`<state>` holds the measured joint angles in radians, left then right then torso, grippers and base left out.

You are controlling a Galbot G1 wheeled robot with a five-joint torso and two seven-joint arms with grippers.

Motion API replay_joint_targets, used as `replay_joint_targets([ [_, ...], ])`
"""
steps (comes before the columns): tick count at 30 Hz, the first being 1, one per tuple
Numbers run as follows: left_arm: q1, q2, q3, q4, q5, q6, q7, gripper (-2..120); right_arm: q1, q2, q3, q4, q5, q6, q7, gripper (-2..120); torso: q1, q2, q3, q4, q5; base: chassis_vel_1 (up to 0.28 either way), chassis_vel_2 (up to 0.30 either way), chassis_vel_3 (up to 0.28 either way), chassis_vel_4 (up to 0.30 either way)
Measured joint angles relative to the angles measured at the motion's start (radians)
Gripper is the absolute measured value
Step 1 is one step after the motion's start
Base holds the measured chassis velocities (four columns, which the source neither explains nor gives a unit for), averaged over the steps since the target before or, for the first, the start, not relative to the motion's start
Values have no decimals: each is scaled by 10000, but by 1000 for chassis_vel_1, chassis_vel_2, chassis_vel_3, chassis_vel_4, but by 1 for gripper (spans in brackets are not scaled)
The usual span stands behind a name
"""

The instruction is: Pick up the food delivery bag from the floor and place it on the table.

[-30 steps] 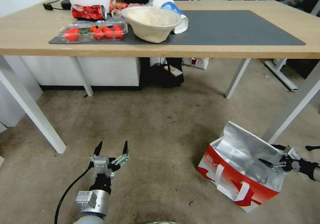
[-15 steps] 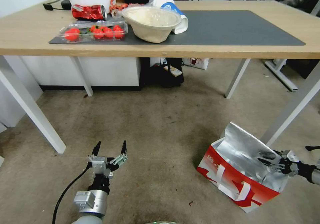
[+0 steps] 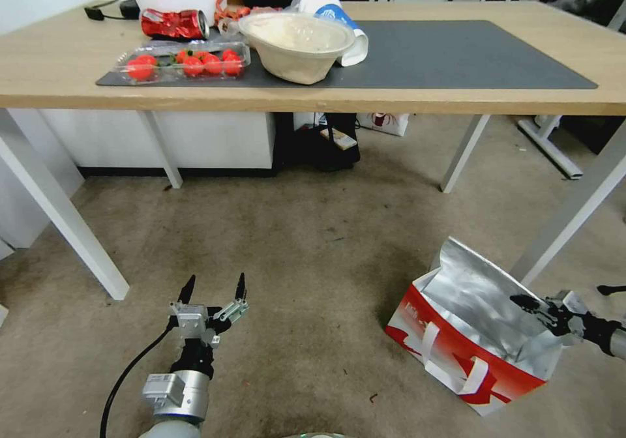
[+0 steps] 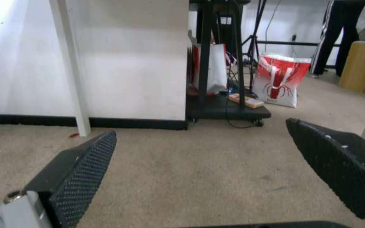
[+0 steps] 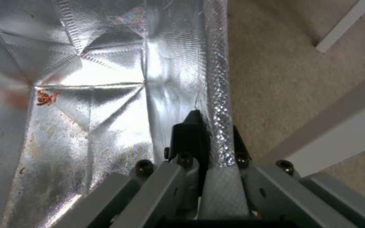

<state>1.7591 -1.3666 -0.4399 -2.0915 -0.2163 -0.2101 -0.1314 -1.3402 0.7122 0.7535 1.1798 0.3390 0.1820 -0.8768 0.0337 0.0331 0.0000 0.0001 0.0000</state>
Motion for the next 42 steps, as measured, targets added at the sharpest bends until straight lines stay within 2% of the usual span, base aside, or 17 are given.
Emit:
replay_joint_targets([
  [6, -19, 8, -38, 1, 7, 0, -59, 100, -360, -95, 22, 323, 703, 66, 26, 0, 0, 0, 0, -1, 1, 0, 0, 0, 0],
  [13, -38, 14, -58, 0, 18, 0, -69, 100, -963, -463, 16, 1363, 2264, -770, 92, 0, 0, 0, 0, 1, -1, 0, 0, 0, 0],
  [25, -72, 59, -113, -15, 36, -2, -126, 100, -1934, -887, 96, 4395, 4134, -2621, 484, 0, 0, 0, 0, 0, -2, 0, 0, 0, 0],
  [30, -70, 55, -131, -44, -5, -13, -133, 100, -2015, -1020, 130, 5104, 4417, -2957, 694, 0, 0, 1, 0, -1, -1, 0, 0, 0, 0],
  [32, -77, 32, -139, -77, -80, -15, -256, 100, -2138, -1222, 196, 5861, 5085, -3335, 1146, 0, 0, 0, 0, 0, -2, 0, 0, 0, 0],
  [42, -71, -12, -211, -96, -120, -106, -396, 100, -2307, -1728, 457, 7522, 6921, -4000, 1975, 0, 0, 0, 0, 1, -3, 0, 0, 0, 0],
])
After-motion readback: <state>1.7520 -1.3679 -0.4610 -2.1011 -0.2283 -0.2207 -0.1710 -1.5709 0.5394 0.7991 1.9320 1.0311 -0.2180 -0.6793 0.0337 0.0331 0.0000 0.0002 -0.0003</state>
